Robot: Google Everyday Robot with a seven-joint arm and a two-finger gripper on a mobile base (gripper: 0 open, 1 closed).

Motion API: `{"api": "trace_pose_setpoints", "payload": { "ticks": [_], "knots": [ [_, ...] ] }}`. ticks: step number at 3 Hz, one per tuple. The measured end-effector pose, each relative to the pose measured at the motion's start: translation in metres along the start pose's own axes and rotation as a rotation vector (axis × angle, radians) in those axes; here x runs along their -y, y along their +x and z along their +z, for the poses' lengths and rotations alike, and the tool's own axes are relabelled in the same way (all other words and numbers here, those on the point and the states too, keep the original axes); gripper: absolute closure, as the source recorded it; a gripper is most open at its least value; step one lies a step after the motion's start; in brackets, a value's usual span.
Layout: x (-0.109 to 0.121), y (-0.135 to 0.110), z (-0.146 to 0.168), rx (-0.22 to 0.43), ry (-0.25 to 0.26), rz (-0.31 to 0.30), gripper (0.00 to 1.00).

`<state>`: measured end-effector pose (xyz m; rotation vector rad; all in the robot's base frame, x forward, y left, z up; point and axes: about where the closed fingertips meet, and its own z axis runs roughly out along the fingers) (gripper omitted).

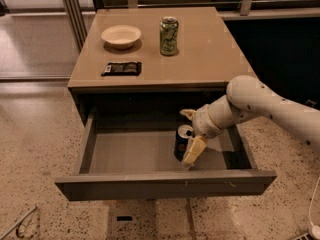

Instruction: Place pepsi can into top drawer

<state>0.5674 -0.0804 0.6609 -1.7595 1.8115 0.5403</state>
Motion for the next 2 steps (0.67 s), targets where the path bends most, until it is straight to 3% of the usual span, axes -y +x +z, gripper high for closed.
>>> {"api": "trace_pose_setpoints", "payload": {
  "ticks": [2],
  "knots": [
    [-0.006,-0.014,-0.028,-0.014,0.009,0.025,0.0]
  ]
}}
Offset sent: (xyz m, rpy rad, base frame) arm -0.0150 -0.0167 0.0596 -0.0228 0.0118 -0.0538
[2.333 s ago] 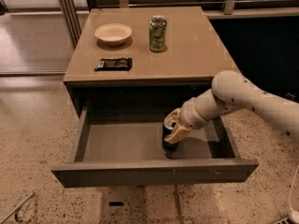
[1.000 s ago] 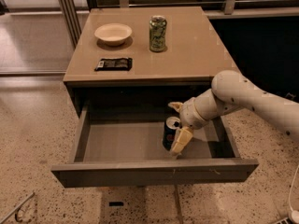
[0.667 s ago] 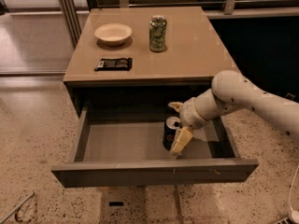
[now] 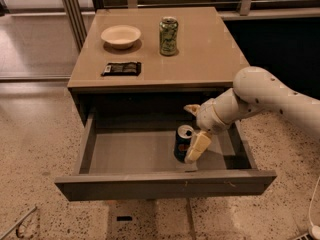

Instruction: Place pepsi can into top drawer

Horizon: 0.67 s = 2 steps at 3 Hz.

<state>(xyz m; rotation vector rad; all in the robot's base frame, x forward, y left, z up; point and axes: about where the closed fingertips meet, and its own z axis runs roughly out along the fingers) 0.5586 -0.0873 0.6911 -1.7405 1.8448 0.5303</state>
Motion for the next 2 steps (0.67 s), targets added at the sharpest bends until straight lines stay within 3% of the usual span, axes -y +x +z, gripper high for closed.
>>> {"api": "trace_pose_setpoints", "payload": {
  "ticks": [1,2],
  "knots": [
    [-0.004,-0.013,-0.026,-0.007,0.016,0.006,0.0],
    [0.003,-0.03,-0.062,-0.012,0.084,-0.014,0.0]
  ]
}}
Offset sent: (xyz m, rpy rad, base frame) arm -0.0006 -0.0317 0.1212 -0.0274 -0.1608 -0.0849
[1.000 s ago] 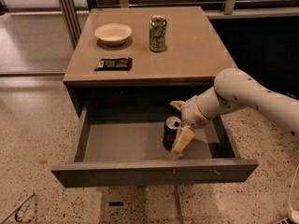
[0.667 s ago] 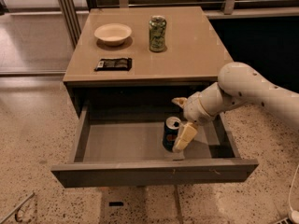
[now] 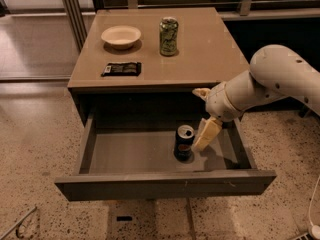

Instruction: Place pepsi can into top drawer

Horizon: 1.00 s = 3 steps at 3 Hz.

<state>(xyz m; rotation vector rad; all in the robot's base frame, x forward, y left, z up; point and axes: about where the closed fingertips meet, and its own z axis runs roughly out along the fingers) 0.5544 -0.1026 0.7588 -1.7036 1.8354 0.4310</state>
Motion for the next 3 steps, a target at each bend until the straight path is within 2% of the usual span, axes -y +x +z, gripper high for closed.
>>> {"api": "trace_pose_setpoints", "payload": {
  "ticks": [1,2,3],
  "knots": [
    [0.021,-0.026,-0.047,0.002,0.122,-0.064,0.0],
    [0.046,-0.056,-0.098,0.02,0.275,-0.155,0.0],
    [0.048,-0.058,-0.101,0.021,0.288,-0.164,0.0]
  ]
}}
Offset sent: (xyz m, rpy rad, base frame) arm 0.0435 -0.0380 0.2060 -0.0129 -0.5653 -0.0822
